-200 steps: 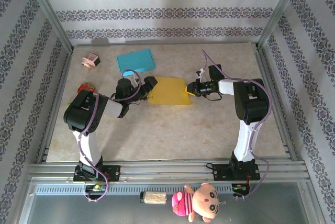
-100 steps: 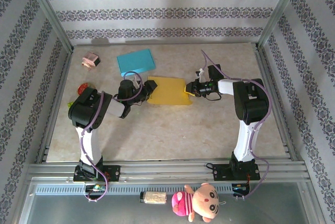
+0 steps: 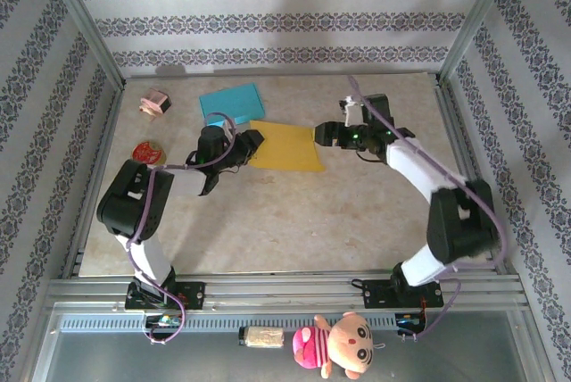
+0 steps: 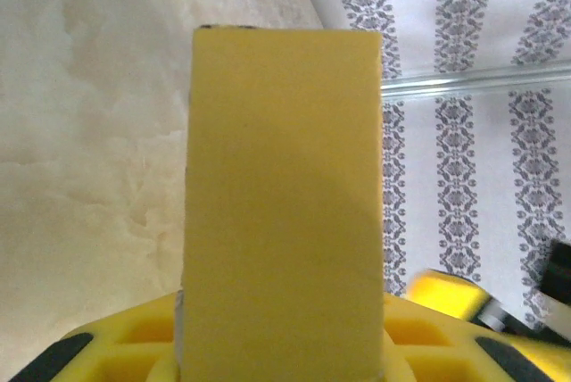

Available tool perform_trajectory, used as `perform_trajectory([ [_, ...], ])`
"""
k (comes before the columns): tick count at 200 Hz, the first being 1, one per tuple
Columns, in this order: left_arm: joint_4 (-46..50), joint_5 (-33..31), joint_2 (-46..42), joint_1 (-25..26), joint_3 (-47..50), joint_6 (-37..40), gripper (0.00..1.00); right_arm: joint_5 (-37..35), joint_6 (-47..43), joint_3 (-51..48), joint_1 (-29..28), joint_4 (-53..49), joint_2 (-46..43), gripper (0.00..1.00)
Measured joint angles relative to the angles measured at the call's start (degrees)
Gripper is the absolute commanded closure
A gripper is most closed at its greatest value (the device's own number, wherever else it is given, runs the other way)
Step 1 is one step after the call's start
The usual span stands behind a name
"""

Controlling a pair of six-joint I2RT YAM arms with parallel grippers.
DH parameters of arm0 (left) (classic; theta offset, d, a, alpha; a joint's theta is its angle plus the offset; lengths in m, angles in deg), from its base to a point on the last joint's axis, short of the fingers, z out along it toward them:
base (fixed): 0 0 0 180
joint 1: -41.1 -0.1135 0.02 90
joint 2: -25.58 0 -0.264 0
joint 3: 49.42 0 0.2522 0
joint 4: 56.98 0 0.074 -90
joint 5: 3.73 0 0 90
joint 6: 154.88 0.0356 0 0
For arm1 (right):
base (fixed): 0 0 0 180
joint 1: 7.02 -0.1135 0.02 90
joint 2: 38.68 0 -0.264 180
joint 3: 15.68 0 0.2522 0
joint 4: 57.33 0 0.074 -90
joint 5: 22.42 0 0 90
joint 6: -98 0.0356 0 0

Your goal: Fold the paper box

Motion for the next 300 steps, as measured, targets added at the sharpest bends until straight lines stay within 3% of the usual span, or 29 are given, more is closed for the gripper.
perform_trajectory([
  [26,7.93,-2.58,-3.87,-0.04,-2.56,-0.07,0.74,-12.5,-17.14,-7.19,-16.44,6.69,-10.91,0.03],
  [49,11.43,-4.07,-6.14,-0.57,-4.35,-1.81,0.76,-18.67,-32.76,-12.09,-25.57,11.76,-11.5,0.03],
  [88,13.4,-4.42,-6.56,-2.03,-4.98,-5.62,0.76,-33.18,-53.66,-16.57,-29.51,27.52,1.73,0.02],
  [133,14.82,-3.85,-6.56,-2.1,-4.98,-7.43,0.76,-45.13,-65.72,-14.08,-28.74,44.83,13.33,0.05],
  [152,15.19,-3.54,-6.56,-2.1,-4.98,-7.85,0.76,-46.75,-68.37,-12.28,-28.3,49.83,15.76,0.13],
  [186,14.99,-3.08,-6.6,-2.32,-4.98,-9.7,0.71,-47.45,-71.87,-10.67,-28.22,55.65,18.43,0.41],
  [207,14.19,-2.69,-6.95,-2.32,-4.98,-10.8,0.6,-46.73,-72.28,-11.04,-28.22,56.41,18.43,0.52],
  [231,14.21,-2.54,-8.09,-2.32,-4.96,-11.43,0.37,-44.57,-71.82,-12.44,-28.22,55.36,17.31,0.62],
  [274,20.59,-7.61,-17.44,-2.51,-4.66,-5.79,0.23,-40.24,-68.11,-14.08,-27.45,46.49,9.18,0.6],
  [289,25.38,-12.09,-23.58,-2.93,-4.68,-0.17,0.2,-36.72,-66.12,-13.09,-26.67,37.59,5.03,0.61],
  [300,29.92,-16.17,-28.68,-3.32,-5.27,5.97,0.18,-31.15,-64.83,-8.76,-25.27,24.81,3.06,0.63],
])
